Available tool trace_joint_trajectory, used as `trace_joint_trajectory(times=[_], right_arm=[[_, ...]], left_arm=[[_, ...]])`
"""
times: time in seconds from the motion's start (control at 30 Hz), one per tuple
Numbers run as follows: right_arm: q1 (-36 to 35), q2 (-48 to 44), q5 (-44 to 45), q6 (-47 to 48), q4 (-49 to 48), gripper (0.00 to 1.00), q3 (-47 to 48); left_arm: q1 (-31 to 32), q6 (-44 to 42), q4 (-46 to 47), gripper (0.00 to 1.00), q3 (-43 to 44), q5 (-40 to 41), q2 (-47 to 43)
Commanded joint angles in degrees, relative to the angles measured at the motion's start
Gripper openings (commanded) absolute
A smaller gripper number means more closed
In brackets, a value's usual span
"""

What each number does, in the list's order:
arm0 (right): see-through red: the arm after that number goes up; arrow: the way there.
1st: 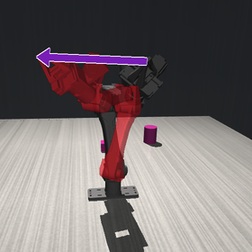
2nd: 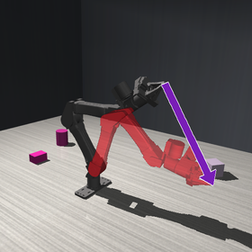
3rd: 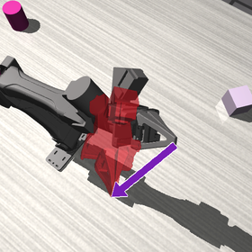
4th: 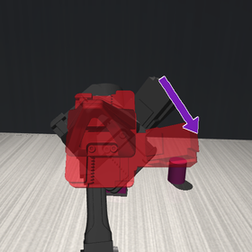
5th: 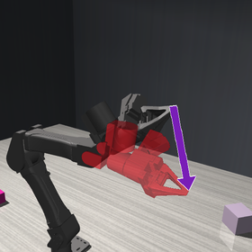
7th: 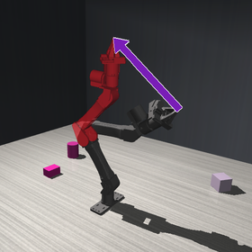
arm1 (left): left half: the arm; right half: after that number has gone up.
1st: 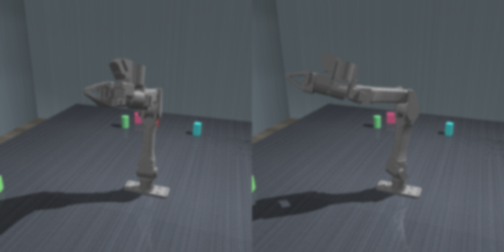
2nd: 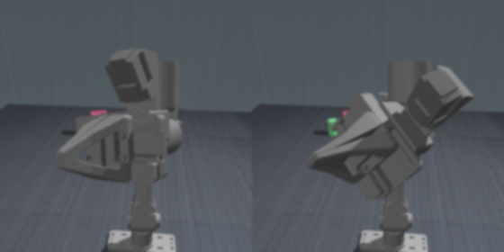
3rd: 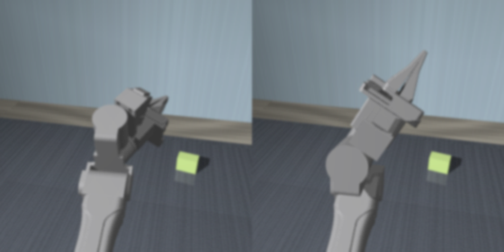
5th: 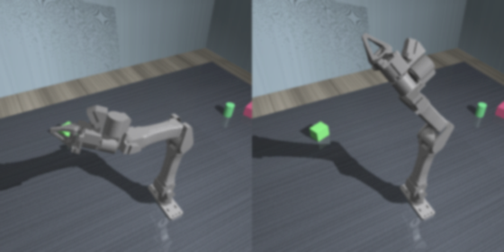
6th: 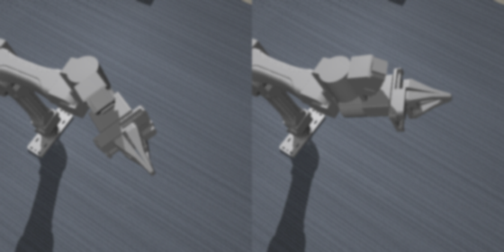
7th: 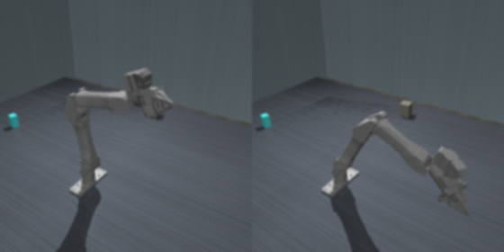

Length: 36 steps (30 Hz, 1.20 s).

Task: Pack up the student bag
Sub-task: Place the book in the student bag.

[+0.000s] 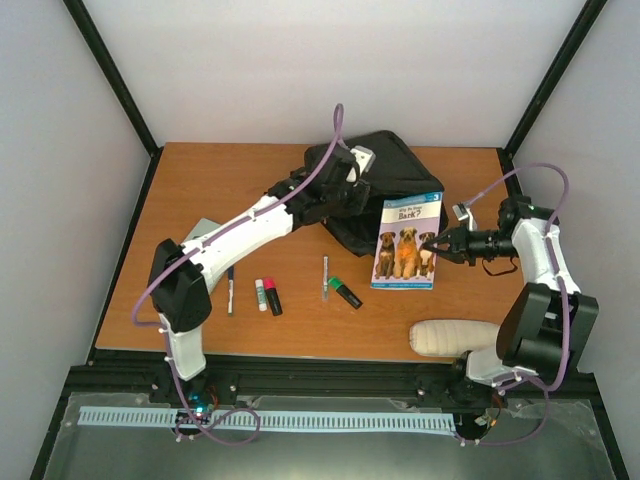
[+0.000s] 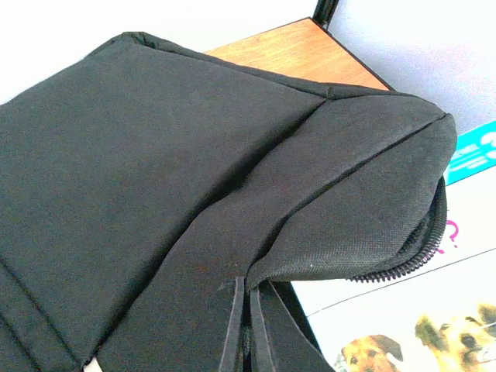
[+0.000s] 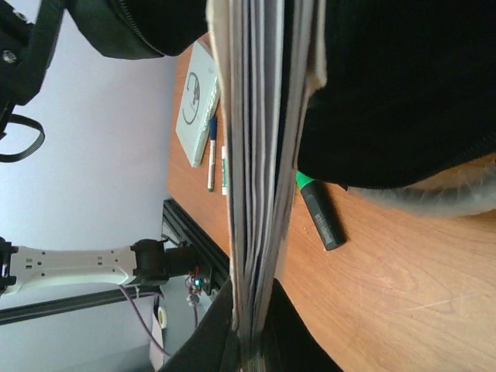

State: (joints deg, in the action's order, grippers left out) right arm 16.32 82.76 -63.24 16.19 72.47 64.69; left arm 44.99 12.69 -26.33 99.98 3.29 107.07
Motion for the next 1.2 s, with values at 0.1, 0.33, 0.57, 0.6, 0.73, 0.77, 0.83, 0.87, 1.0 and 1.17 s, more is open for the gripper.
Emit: trace_joint_trajectory(times=[0.1,0.33,0.57,0.6,0.73,0.77,0.83,0.87,1.0,1.17], right_arm=[[-4.25,3.61,-1.91,-2.38,-2.15,0.03,0.25],[-5.10,9.64,-7.18,1.82,-1.52,0.03,4.89],[-6.80,17.68,-4.57,-4.49,-13.34,0.03,3.60],[-6.79,18.72,-4.31,-5.22,-14.93,0.03,3.23],[-6.79,21.23,-3.02,-7.37,-22.92,0.05,3.34],[-6.89,21.11,-1.69,-8.29,-25.66,0.06,3.21],[-6.82,20.39,1.91,-10.81,-30.78,0.11,2.95],[-7.03,20.19,3.41,-11.46,-32.53,0.19,3.00],[-7.95,19.45,9.15,-10.23,-33.74,0.43,4.70],[-7.95,13.60,18.63,-4.51,-32.46,0.62,3.05]], left_arm=[[-0.34,-0.92,9.97,0.01,-2.64,-4.60,-4.94],[-0.34,-1.70,12.35,0.01,-5.60,-8.81,-6.61],[-0.34,-1.90,15.02,0.01,-8.77,-11.81,-6.93],[-0.34,-1.99,15.38,0.01,-9.11,-12.34,-6.88],[-0.34,-2.42,15.44,0.01,-9.99,-13.87,-7.25],[-0.34,-2.55,15.31,0.01,-10.25,-13.93,-7.30],[-0.34,-2.86,15.18,0.01,-10.99,-13.77,-7.62],[-0.34,-2.91,15.22,0.01,-11.36,-13.70,-7.78],[-0.34,-2.93,15.17,0.01,-12.25,-13.48,-8.02],[-0.34,-3.28,14.84,0.01,-12.99,-13.41,-8.26]])
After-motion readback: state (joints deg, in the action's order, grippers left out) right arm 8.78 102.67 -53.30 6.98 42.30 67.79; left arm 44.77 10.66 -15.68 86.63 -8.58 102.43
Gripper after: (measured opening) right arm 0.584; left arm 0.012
